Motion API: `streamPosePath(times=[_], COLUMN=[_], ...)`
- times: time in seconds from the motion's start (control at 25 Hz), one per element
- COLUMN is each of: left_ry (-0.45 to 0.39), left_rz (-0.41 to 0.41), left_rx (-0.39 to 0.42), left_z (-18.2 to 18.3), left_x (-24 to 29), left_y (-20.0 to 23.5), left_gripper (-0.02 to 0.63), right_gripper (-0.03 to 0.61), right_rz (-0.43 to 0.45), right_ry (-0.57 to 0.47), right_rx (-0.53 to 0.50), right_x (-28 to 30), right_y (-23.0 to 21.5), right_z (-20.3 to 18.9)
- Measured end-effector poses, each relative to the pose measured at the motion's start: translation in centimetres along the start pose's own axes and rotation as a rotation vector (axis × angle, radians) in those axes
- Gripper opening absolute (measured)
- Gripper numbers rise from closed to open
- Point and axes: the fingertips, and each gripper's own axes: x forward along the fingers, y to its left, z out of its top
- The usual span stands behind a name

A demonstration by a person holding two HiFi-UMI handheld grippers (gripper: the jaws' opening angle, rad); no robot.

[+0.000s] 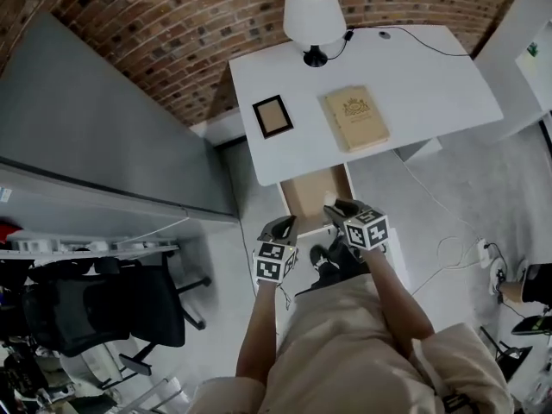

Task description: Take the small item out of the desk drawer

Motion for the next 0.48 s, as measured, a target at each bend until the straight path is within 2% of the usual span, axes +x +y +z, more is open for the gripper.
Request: streamPosePath(times=[0.12,0.2,0.36,0.48], left_ry=[-0.062,-0.087,-0.078,-0.084], left_rz=[0.058,0.078,0.058,0.057], left_rx=[-0.118,-0.158,-0.127,-0.15], left_z=[1.6,2.0,1.4,1.1], left_x=[-1.0,-1.4,-1.3,-0.8], left_y=[1.4,1.8,0.7,0.2], left_gripper=[0.017,0.017,0.017,0.017], right_gripper=[0.146,0.146,0.146,0.146], right_rz=[0.009,0.017,0.019,0.007], right_ry=[-0.053,-0.07,-0.07,-0.052], right_rx=[0.017,0.014,0.003,-0.012], right_x=[-0.5,-0.1,-0.2,-0.4], right_y=[0.8,1.4,1.8,0.8], right_z=[1.5,1.9,1.4,1.1])
